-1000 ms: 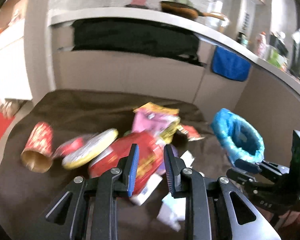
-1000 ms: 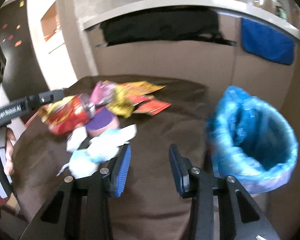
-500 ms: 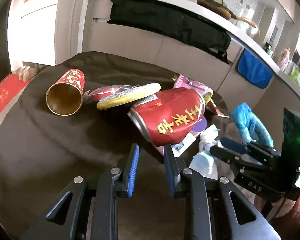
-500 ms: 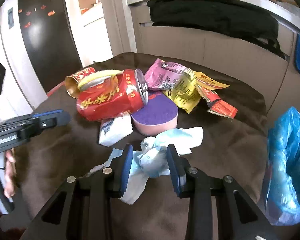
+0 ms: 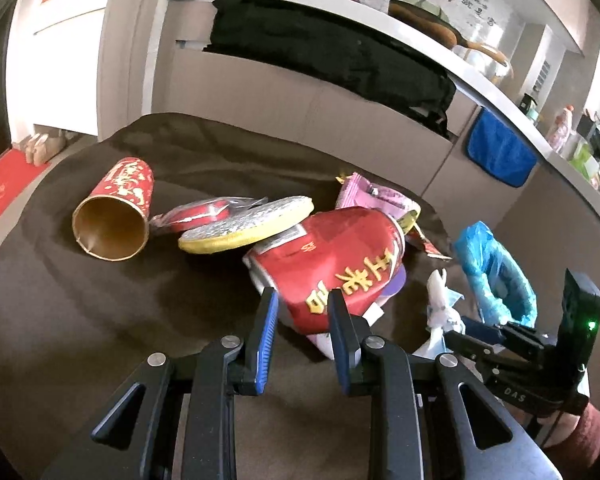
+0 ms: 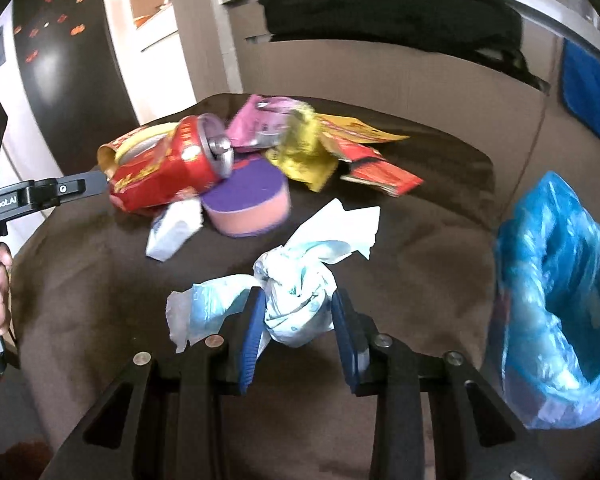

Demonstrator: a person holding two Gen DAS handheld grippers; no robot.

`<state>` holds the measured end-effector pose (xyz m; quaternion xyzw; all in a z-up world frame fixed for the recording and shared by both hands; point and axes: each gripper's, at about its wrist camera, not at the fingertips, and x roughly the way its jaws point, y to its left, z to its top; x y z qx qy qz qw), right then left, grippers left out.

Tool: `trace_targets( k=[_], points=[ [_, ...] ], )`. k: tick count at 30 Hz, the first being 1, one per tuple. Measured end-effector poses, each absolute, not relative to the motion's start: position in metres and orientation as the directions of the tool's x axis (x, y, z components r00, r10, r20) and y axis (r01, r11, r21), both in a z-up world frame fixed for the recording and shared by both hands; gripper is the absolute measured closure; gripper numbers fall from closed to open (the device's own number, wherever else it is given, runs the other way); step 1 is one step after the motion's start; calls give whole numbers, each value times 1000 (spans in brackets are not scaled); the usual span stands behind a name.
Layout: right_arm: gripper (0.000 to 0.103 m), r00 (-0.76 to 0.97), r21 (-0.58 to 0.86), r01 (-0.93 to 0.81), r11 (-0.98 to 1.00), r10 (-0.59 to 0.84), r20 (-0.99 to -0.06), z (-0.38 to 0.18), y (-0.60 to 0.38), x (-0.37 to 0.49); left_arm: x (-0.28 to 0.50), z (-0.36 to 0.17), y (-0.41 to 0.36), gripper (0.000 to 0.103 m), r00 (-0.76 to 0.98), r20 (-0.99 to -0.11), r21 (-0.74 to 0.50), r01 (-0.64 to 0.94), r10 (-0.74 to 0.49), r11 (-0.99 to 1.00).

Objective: Collect trash
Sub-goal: 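Grasp the crumpled tissue bundle with the right tool while the left tool grasps the red paper cup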

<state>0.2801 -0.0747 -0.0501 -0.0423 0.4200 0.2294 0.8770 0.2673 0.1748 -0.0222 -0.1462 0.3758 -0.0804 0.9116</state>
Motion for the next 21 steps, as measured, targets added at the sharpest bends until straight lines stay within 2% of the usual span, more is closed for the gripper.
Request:
trace_targets(
  k=[11,15,18,19,21],
  points=[
    [73,545,144,-431,891,385,-745,-54,-86,276,282,-21,197,76,734,-656,-332,-70,-177,941],
    [72,548,142,-431,891,384,-743,-57,-87,275,278,-14,210,76,769,-625,-278,-59,-134,959],
    [72,552,140,-428,893,381,-741,-58,-86,275,275,-13,217,70,788,-607,-190,-24,-98,982],
    [72,551,141,-428,893,381,-742,-58,-86,275,276,-15,222,64,787,-613,-162,-40,-69,986],
    [72,552,146,-424,894,383,-741,-58,-87,275,276,-20,235,63,785,-620,-149,-101,-13,984]
  ],
)
